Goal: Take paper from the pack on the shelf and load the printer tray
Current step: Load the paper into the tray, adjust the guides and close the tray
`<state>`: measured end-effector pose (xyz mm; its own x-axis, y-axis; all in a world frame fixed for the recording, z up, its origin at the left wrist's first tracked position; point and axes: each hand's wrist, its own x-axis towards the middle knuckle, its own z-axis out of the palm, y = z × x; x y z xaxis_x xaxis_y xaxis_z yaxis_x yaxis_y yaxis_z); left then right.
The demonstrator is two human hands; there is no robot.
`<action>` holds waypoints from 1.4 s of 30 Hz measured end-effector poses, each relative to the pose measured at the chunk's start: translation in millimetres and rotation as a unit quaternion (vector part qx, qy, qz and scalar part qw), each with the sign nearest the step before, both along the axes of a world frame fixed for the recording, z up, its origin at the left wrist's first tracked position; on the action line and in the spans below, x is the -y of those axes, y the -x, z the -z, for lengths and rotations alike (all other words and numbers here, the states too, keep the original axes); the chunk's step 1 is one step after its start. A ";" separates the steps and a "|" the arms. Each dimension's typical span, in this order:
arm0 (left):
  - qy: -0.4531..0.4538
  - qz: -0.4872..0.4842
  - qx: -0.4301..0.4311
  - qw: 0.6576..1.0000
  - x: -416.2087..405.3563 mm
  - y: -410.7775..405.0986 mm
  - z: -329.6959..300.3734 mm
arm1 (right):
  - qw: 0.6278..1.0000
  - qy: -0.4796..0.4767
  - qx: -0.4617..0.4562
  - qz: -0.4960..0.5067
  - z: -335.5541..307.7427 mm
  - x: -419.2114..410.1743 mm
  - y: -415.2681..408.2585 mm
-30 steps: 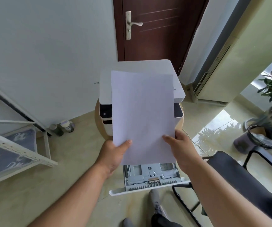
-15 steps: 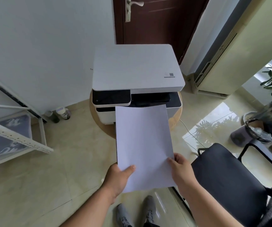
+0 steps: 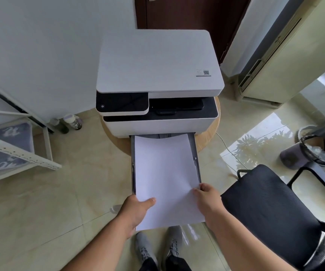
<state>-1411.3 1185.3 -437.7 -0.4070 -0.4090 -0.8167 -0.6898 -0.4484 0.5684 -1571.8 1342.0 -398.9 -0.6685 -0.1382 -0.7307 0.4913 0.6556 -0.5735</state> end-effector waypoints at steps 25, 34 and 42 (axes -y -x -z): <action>-0.138 -0.093 0.003 0.986 -1.6 2.2 17.5 | 0.995 -0.019 0.092 0.023 36.5 -12.2 8.5; -0.125 -0.136 -0.004 0.983 -1.1 10.0 14.7 | 0.991 -0.064 0.109 0.035 43.0 -15.5 9.5; -0.071 -0.084 0.017 0.994 8.4 3.7 15.9 | 0.987 -0.031 0.127 0.097 53.2 -3.6 17.3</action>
<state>-1415.0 1176.9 -453.6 -0.3142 -0.3493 -0.8828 -0.6161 -0.6324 0.4695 -1589.1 1345.6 -452.2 -0.4720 0.0253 -0.8812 0.7342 0.5647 -0.3770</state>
